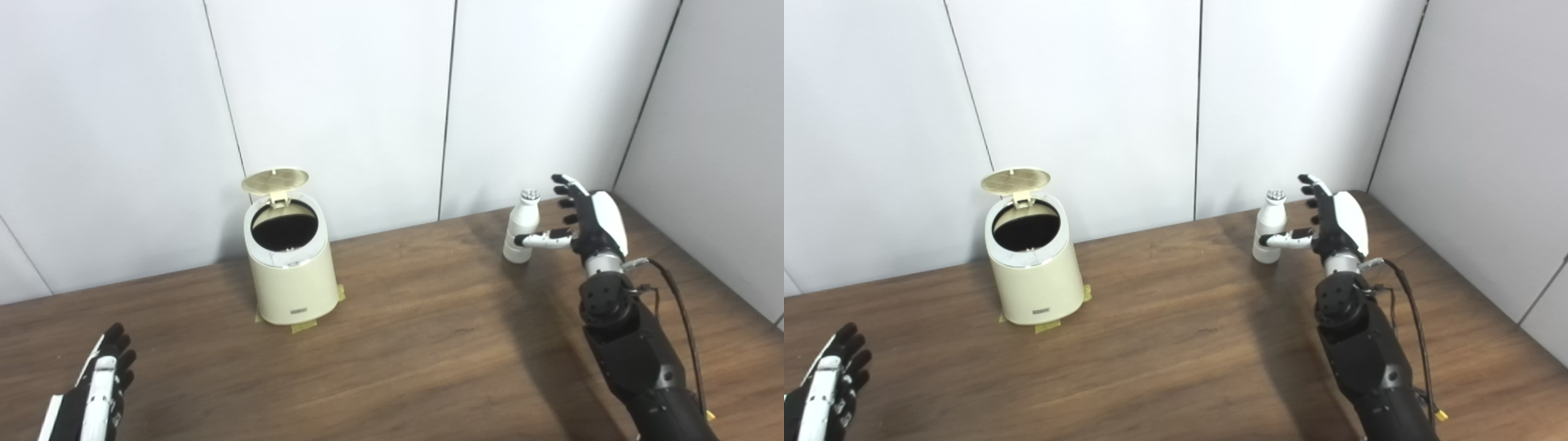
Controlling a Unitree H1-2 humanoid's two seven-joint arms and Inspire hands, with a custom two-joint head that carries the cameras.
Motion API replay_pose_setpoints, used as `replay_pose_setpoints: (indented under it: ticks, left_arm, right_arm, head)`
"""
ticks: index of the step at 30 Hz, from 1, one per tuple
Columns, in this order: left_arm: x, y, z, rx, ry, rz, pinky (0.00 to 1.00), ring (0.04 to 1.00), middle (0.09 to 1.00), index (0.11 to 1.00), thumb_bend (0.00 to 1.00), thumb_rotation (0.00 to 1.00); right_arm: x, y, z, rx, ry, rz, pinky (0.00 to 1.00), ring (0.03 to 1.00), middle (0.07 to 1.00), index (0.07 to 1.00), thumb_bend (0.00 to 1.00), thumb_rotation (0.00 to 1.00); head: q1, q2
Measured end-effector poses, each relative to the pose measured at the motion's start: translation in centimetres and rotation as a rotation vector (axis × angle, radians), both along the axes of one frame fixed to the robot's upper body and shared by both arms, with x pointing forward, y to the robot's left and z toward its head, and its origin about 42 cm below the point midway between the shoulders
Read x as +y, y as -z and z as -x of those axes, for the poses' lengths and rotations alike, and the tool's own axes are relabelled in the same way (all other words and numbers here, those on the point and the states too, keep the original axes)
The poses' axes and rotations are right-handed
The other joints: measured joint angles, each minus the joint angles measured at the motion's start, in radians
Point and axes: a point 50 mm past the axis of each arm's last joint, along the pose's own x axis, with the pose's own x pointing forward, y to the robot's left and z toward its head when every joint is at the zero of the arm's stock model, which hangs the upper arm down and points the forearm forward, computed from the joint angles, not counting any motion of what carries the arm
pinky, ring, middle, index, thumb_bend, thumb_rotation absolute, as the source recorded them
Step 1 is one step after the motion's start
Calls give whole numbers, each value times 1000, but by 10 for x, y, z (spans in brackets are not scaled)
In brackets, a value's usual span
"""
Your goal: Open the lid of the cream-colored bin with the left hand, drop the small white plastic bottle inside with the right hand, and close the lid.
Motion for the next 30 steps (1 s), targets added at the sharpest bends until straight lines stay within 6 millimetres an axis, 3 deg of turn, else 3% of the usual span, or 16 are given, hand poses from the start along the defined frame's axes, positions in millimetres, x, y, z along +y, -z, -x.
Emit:
replay_pose_setpoints:
  ticks: [4, 8, 21, 26, 30]
  left_arm:
    - [-1, 0, 0, 0, 4, 2, 999, 980, 984, 1000, 237, 847]
    - [-1, 0, 0, 1, 8, 1, 988, 983, 988, 1000, 234, 876]
    - [-2, 0, 0, 0, 16, 8, 978, 964, 972, 1000, 243, 878]
    - [-2, -4, 1, -15, 8, 8, 978, 966, 973, 1000, 239, 848]
    - [-1, -4, 1, -15, 4, 12, 975, 969, 975, 1000, 230, 833]
  right_arm:
    - [4, 1, -2, 48, -38, 25, 585, 727, 811, 838, 957, 145]
    - [10, 4, -4, 93, -78, 54, 663, 801, 824, 849, 961, 158]
    - [11, 6, -5, 149, -99, 72, 661, 790, 849, 854, 931, 149]
    - [8, 13, -5, 168, -96, 69, 620, 745, 823, 847, 832, 253]
    - [7, 13, -6, 117, -112, 85, 571, 668, 735, 767, 812, 189]
  head:
    - [0, 0]
    - [3, 5]
    - [17, 9]
    - [20, 12]
    - [18, 15]
